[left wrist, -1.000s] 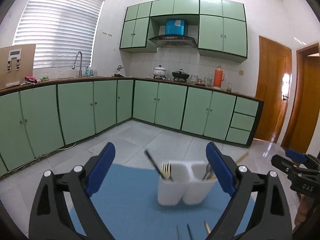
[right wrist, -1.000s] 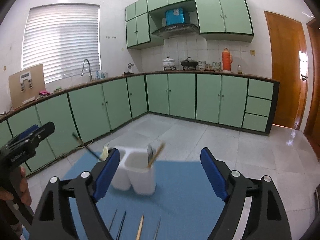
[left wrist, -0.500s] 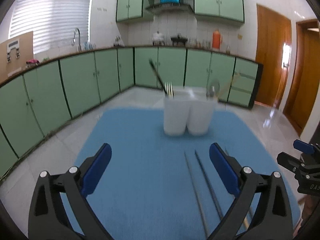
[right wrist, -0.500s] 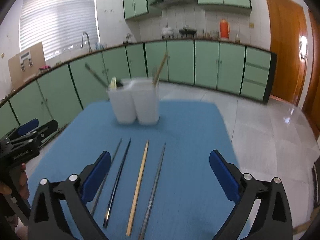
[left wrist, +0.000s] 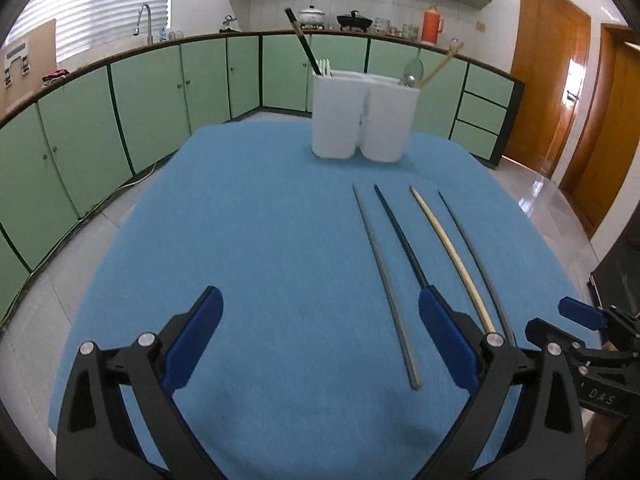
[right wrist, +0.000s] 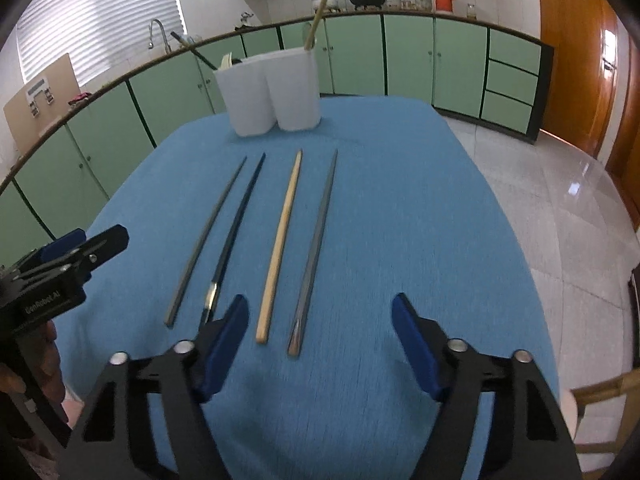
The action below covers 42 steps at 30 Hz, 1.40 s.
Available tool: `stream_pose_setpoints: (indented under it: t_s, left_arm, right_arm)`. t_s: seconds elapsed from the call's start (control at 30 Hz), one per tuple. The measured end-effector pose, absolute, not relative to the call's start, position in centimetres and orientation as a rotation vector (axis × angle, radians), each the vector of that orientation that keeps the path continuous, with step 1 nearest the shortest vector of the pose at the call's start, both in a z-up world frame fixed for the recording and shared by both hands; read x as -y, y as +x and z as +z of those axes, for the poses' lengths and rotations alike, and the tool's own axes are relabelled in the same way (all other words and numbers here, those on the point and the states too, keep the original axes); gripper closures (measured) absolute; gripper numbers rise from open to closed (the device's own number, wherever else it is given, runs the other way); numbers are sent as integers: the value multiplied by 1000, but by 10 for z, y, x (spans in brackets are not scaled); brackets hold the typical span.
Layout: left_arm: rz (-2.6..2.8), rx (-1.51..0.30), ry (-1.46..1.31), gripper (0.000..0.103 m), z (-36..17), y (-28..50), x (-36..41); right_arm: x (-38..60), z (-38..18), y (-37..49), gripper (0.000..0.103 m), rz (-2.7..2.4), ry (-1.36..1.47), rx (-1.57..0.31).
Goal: Organize utensils
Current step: 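Open both tools and move them back over the remaining chopsticks, then close the left tool on the grey chopstick while the right tool grips the metal chopstick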
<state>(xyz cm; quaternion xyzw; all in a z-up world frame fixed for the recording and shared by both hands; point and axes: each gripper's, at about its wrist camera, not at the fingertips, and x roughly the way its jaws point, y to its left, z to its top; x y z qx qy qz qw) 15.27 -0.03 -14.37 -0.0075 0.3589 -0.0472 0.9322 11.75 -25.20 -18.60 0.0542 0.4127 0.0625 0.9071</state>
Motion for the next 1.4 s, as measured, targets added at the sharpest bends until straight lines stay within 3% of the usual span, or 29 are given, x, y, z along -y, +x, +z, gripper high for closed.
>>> stream_pose_setpoints:
  t_s: [0.3,0.83,0.9,0.97,1.03,1.23,1.4]
  left_arm:
    - [-116,-770,22,8,-158,141,18]
    - [-131,-800,13,8,-172,137,30]
    - [-132,-800,10,11,-172,138,30]
    - [-138,-805,7,21,-173,138,31]
    - [-152,-823,3,25,-176,141,33]
    - [-187,-831,14,31,-179,138,43]
    - [-190,-842,38,47,-185,139,52]
  right_arm:
    - [245,-202,107,70,154,114,-906]
    - [232,-210,107,91,143,83,-872]
    - [228,-211,107,94,139,62,-865]
    - [225,-210,107,95,131,39,-860]
    - [227,-209,107,95,124,42,-860]
    - [239,-209,107,95,96,71,-867]
    - [240,-209,108,95,102,79,-868]
